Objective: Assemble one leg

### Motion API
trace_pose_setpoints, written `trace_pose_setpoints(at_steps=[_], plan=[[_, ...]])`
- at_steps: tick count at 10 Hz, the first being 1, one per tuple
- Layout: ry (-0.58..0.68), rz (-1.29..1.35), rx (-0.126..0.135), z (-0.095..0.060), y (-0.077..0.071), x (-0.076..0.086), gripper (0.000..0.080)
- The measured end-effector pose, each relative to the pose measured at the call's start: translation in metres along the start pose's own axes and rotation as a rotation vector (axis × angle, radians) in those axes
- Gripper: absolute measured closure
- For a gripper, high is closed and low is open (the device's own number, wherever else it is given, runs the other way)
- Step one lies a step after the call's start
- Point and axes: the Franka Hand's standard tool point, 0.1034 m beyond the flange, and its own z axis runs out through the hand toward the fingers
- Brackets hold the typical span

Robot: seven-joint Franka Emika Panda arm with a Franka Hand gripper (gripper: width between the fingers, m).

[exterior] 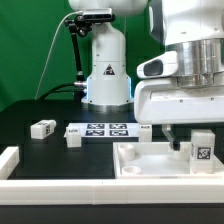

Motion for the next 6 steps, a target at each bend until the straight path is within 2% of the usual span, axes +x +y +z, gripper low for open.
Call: trace_pose_setpoints(at_steps=[2,6], plan=[[0.005,-0.17,-0.017,-0.0023,-0.009,-0.0035,0.015],[0.004,-0.245,-0.018,-0.001,-0.0076,-0.0033,0.0177]])
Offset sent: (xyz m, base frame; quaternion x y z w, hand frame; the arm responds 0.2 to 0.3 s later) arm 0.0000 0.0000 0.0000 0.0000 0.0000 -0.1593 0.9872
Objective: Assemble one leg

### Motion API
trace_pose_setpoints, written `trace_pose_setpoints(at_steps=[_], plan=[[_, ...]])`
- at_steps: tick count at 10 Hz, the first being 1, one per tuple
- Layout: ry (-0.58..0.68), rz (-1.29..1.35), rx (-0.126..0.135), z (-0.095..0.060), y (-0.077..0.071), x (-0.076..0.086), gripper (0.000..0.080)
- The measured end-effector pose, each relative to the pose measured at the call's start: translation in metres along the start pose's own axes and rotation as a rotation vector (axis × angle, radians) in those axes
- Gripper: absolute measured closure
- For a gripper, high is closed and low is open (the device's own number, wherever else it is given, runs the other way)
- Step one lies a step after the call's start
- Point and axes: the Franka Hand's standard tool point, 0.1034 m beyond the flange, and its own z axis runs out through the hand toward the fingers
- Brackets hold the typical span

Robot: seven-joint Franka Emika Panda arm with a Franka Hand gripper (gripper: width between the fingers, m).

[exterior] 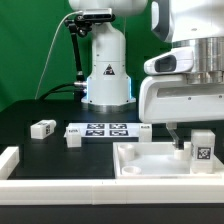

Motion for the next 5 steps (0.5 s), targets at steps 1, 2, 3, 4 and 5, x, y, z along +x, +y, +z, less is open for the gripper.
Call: trace_pose_setpoints(at_steps=[1,2,3,4,5], plan=[[0.0,0.0,0.0,0.0002,0.0001,-0.0001,0.035],[-0.001,0.001,-0.001,0.0004,0.0006,-0.0001,0.051],[-0.001,0.037,0.0,0.0005,0.0006,-0.0001,0.0507],[-0.001,0.056,0.001,0.0005,0.0008,-0.0001,0.0507],[0.0,0.133,0.002,0.0002,0.0006,-0.0004,0.0507]])
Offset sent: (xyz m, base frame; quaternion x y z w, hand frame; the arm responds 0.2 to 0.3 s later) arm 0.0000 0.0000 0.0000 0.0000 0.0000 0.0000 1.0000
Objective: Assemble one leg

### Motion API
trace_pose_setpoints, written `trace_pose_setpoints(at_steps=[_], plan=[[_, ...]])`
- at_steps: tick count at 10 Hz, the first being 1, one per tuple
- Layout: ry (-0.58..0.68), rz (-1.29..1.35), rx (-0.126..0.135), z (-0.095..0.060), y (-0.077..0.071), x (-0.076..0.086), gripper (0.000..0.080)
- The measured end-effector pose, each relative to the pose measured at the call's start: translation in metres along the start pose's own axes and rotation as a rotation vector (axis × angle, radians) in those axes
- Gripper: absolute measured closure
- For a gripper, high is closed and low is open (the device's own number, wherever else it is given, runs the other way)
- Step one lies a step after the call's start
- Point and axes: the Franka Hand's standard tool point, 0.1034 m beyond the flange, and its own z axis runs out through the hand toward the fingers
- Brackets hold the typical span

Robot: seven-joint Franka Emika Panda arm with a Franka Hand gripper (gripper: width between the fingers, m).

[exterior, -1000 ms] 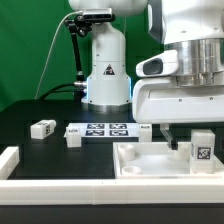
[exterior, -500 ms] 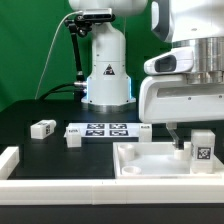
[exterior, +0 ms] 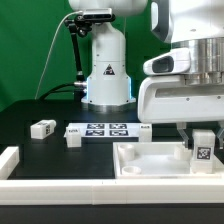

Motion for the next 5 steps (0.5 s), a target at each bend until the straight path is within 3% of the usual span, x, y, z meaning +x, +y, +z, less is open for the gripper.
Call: trace_pose_setpoints(at_steps=[3,5], plan=[[0.003,0.476,-0.016,-0.0024,0.0014,-0.007,0.0507],[-0.002,0.675,-0.011,-0.0016,0.0008,-0.0088,0.0506]])
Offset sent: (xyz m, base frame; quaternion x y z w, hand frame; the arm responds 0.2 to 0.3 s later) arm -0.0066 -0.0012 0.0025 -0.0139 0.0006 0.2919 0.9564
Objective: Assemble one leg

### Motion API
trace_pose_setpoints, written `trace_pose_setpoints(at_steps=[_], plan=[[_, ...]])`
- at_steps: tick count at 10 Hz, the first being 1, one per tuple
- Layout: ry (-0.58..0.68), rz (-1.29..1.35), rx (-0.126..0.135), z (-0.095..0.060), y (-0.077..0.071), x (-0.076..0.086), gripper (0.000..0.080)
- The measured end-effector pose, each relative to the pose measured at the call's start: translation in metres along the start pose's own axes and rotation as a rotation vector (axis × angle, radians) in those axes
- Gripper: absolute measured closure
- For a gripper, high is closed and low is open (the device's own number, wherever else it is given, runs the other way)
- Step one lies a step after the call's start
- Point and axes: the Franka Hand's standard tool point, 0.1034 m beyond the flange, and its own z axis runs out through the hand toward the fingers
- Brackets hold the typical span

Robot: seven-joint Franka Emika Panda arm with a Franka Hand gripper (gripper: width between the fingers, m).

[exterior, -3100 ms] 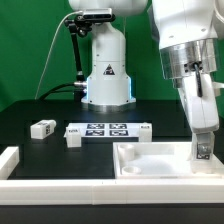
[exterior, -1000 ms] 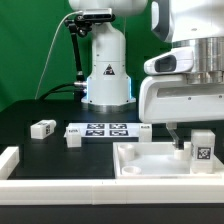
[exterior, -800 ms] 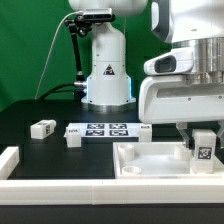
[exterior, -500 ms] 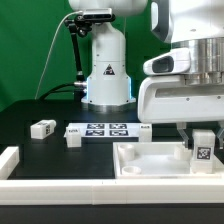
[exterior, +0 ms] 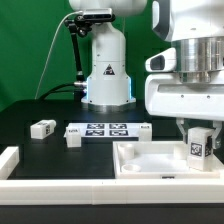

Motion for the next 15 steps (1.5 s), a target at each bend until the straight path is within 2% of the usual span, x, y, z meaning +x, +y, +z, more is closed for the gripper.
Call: trace_pose_setpoints(at_steps=[5,8,12,13,14,15], plan=[[-0.026,0.536,0.026,0.0007,-0.001,-0.0004,0.0506],[-0.042,0.868,0.028,0.0014,-0.001,-0.001,0.0506],[-0.047,0.971,0.031,0.0019,-0.0021,0.0023,0.0506],[-0.047,0.959,0.031,0.0021,-0.0022,0.0019,0.0383],[-0.047,0.936,0.032,0.0022,-0.0023,0.0017,0.0383],[-0.049,0.888,0.027,0.0022,-0.002,0.0013,0.0251]])
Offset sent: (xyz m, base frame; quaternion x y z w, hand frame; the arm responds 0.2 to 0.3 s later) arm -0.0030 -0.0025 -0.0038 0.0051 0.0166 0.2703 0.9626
